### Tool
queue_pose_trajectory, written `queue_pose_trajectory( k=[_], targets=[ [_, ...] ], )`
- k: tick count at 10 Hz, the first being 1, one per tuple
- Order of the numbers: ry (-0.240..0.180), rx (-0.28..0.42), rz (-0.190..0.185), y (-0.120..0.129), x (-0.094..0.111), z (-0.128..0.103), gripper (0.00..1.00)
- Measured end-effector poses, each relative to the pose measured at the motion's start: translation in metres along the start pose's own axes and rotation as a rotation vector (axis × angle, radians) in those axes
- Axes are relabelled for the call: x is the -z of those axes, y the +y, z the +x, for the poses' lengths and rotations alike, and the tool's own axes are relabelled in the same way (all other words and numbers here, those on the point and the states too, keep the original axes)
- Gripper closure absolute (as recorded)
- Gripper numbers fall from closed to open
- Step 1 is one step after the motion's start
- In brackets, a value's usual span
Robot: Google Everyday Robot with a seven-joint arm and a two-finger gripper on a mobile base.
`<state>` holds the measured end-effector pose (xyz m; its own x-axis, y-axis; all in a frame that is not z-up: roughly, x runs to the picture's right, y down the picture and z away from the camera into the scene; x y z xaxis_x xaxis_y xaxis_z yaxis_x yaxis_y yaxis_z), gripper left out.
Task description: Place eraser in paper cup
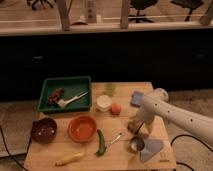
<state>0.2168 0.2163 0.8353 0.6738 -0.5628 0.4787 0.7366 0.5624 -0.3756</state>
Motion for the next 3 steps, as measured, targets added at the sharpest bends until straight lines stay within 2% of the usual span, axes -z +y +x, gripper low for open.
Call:
queue_pose_trajectory(
  k=[2,3],
  targets=[
    [0.000,-0.003,0.004,-0.0021,-0.0021,0.0004,0.56],
    [0.000,-0.004,0.006,-0.0030,-0.0034,0.0005,0.69]
  ],
)
